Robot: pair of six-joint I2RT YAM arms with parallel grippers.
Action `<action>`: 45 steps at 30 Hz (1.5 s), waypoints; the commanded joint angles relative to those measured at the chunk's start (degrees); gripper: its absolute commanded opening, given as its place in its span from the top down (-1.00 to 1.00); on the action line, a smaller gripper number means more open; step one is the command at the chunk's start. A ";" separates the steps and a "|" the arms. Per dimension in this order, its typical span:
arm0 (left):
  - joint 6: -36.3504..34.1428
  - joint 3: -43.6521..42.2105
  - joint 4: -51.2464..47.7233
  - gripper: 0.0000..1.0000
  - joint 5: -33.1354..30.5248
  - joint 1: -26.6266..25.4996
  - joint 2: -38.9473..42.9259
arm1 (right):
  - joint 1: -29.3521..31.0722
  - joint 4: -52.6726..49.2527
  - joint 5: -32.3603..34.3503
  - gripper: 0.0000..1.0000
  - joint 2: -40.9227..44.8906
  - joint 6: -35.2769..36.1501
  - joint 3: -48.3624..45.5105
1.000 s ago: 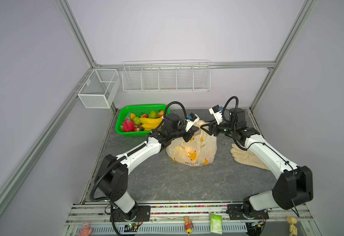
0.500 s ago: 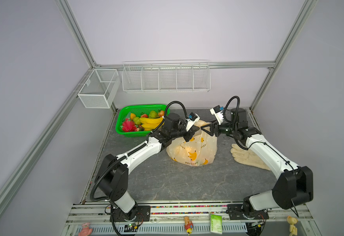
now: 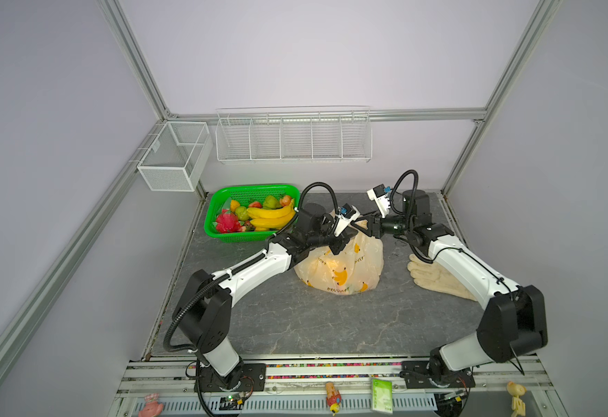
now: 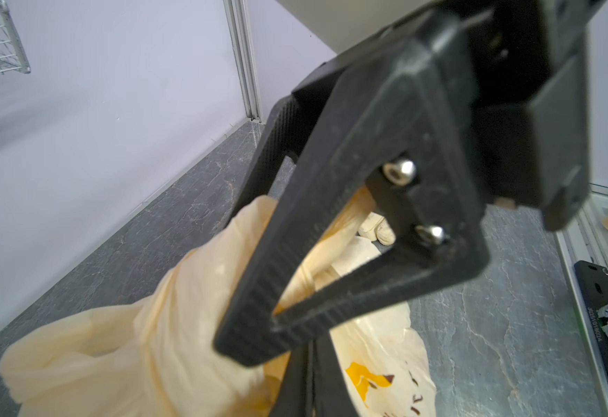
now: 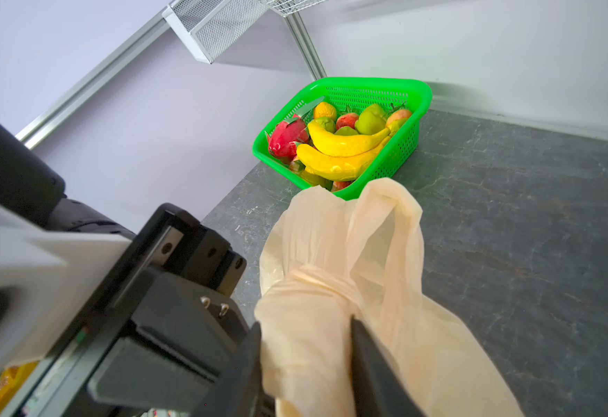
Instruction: Place the fake fruits into the plastic bag and tie a complex knot
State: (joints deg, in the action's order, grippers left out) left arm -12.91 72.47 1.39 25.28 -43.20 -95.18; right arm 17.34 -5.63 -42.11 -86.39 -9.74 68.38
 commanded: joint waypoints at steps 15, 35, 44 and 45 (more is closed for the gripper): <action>-6.68 -0.99 -13.34 -0.11 8.48 5.72 12.78 | -0.84 -8.60 -5.51 0.87 2.54 20.53 2.74; -31.05 -11.73 4.39 -0.80 -23.47 -0.25 10.88 | -0.83 -8.02 -9.54 0.87 0.88 13.33 5.18; -30.34 -10.21 11.39 -0.64 -26.63 -1.34 6.51 | -0.82 -10.28 -10.10 0.87 0.63 15.80 5.27; -30.25 -9.95 11.52 -0.61 -26.55 -1.31 6.38 | -0.82 -11.02 -10.10 0.87 0.60 16.52 5.40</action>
State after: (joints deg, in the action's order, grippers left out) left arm -42.17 60.86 9.15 0.05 -44.29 -88.18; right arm 16.64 -15.00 -49.87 -85.10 4.34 72.34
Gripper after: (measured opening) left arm 0.812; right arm 0.069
